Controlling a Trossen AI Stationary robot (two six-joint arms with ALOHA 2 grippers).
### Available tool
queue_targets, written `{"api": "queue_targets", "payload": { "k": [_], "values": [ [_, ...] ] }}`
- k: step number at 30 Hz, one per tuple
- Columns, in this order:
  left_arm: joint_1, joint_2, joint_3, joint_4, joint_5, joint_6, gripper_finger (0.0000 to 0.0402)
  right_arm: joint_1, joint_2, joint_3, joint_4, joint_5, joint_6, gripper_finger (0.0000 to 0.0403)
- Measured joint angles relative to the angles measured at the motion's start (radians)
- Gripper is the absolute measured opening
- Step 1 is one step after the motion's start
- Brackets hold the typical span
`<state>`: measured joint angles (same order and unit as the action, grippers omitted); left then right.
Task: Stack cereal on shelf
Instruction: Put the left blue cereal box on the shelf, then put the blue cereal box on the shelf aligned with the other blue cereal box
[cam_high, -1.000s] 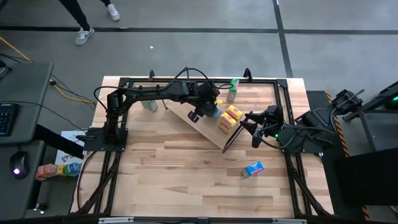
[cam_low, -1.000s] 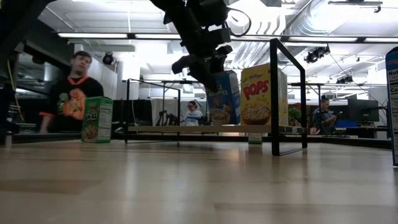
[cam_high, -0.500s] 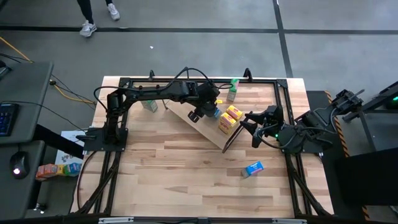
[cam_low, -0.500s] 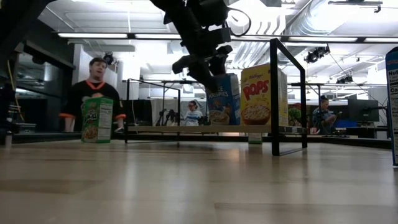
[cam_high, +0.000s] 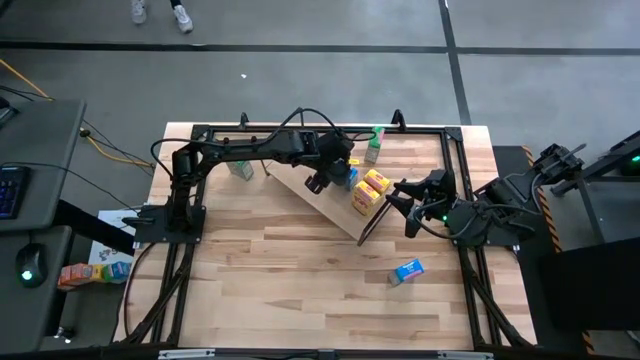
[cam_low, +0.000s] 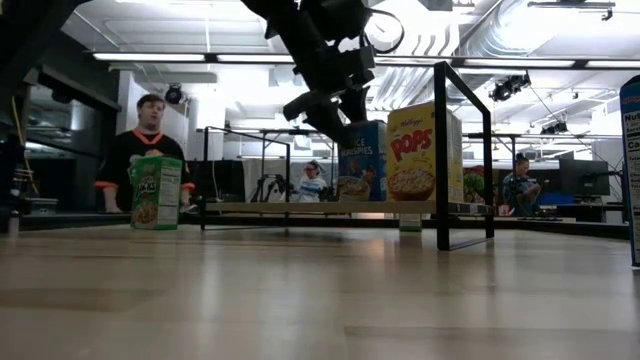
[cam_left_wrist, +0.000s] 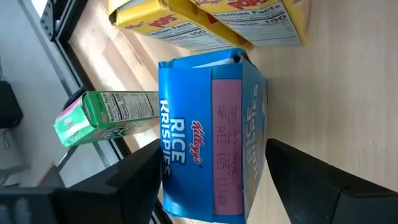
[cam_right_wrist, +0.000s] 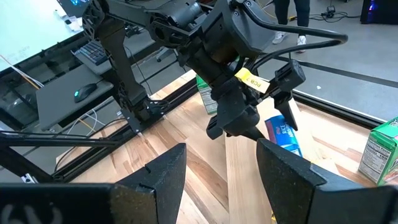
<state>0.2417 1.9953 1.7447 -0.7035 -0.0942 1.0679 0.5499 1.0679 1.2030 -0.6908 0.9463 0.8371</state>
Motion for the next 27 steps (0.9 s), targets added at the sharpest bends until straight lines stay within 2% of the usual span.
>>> {"api": "queue_targets", "payload": {
  "k": [10,17,23,27],
  "values": [
    [0.000,0.000,0.000,0.004,-0.073,0.001,0.0271,0.000,0.000,0.000,0.000,0.000,0.000,0.0188],
    [0.006,-0.052,0.000,0.033,-0.090,-0.026,0.0271,0.000,0.000,0.000,0.000,0.000,0.000,0.0188],
    [0.014,-0.151,0.000,0.025,-0.096,-0.189,0.0271,0.000,0.000,0.000,0.004,-0.005,0.001,0.0188],
    [0.013,-0.253,0.000,0.014,-0.091,-0.384,0.0271,0.000,0.000,0.000,0.008,-0.007,0.022,0.0188]
  ]
}}
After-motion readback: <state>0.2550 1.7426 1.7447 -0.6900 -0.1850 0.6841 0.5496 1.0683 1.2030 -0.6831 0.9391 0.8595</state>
